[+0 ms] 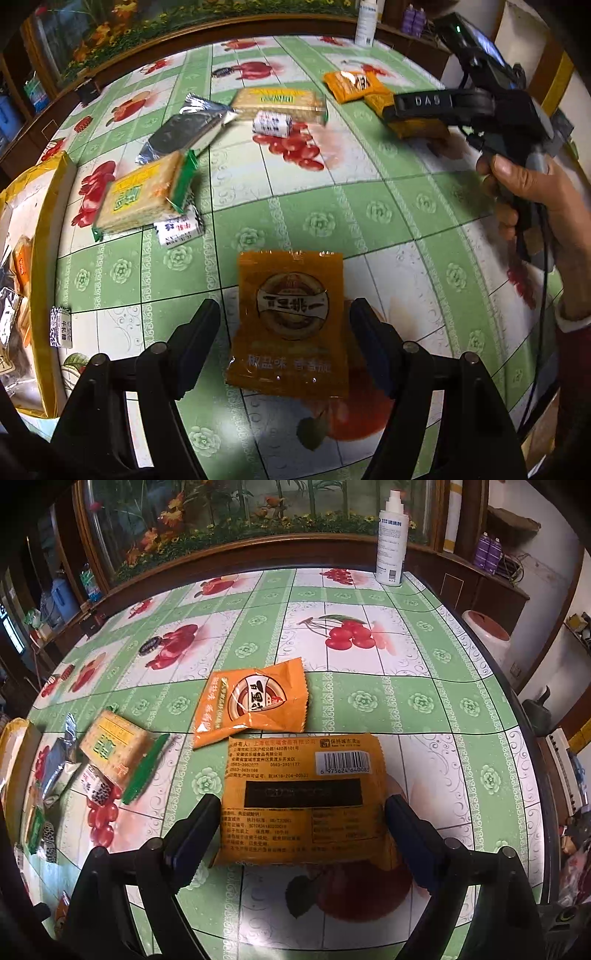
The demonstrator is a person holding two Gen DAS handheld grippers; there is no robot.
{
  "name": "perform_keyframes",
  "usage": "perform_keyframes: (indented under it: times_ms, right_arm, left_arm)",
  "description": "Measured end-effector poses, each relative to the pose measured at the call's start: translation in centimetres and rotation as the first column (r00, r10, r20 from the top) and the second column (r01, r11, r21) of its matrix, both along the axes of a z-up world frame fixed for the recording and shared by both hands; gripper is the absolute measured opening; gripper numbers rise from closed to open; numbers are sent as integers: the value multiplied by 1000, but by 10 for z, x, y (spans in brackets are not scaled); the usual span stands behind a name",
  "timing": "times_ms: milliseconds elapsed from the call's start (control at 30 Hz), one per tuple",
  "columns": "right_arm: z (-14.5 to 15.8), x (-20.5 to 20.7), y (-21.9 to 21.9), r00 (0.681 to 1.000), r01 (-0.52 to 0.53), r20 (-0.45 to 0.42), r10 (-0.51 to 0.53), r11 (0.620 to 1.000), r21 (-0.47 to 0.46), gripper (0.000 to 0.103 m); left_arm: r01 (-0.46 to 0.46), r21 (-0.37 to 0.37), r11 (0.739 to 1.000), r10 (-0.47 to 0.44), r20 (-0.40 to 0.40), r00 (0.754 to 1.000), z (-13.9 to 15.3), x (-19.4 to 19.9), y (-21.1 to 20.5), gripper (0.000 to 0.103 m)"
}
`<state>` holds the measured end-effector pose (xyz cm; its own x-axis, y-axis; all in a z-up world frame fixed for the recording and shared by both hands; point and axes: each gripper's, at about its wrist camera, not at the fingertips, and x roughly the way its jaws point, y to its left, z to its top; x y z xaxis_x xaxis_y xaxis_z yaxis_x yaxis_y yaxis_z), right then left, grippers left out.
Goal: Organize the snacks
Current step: 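Grasp small orange snack bag with left tool while right tool grasps yellow-orange bag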
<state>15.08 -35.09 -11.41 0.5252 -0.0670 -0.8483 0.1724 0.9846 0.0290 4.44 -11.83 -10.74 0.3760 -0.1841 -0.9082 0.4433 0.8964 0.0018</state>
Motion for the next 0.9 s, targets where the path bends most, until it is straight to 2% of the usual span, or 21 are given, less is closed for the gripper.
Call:
perform_keyframes:
  times_ms: [33, 67, 133, 200, 233, 300, 333, 367, 433, 500, 667, 800, 900]
  right_arm:
    - [-1, 0, 1, 1000, -2, -2, 2, 1000, -3, 92]
    - [0, -1, 2, 1000, -3, -1, 3, 1000, -12, 92]
    - [-2, 0, 5, 1000, -5, -2, 5, 999, -37, 93]
    - [-6, 1, 11, 1000, -9, -2, 9, 996, -87, 92]
    - [-5, 0, 13, 1000, -12, 14, 14, 995, -95, 88]
    - [-5, -1, 13, 1000, -20, 22, 22, 997, -77, 82]
    - [-4, -1, 14, 999, -19, 24, 21, 997, -79, 80]
    - [-4, -2, 15, 999, -20, 27, 22, 996, -84, 79]
    - [-3, -5, 17, 999, -16, 34, 19, 996, -90, 74]
    - [-1, -9, 18, 999, -11, 39, 15, 996, -90, 73]
    - [4, -27, 18, 998, -8, 54, 10, 999, -44, 72]
    - [22, -50, 21, 995, -13, 100, 9, 999, 43, 72]
    - [38, -70, 24, 989, -47, 148, 21, 983, 177, 72]
  left_arm:
    - [1, -8, 1000, -2, -16, 1000, -3, 1, 1, 72]
    - [-2, -16, 1000, 1, -33, 999, -6, 2, 2, 77]
    - [-20, 24, 1000, 19, 7, 1000, -9, 2, 1, 88]
    - [-34, 7, 999, 34, 22, 999, -9, 2, 5, 88]
    - [-34, 5, 999, 34, 32, 999, -9, 1, 6, 88]
    - [-33, -4, 999, 33, 46, 998, -8, -1, 7, 80]
    - [-28, -7, 1000, 28, 54, 998, -6, -3, 6, 62]
    - [-20, -3, 1000, 20, 65, 998, -3, -5, 4, 54]
    - [-14, 23, 1000, 12, 82, 997, -2, -8, 0, 52]
    - [-20, 34, 999, 17, 91, 996, -1, -10, 0, 50]
    - [-61, 15, 998, 59, 85, 995, 3, -10, 14, 48]
    - [-99, -8, 995, 99, 110, 989, 17, -12, 27, 48]
    - [-133, -11, 991, 134, 139, 981, 27, -14, 36, 48]
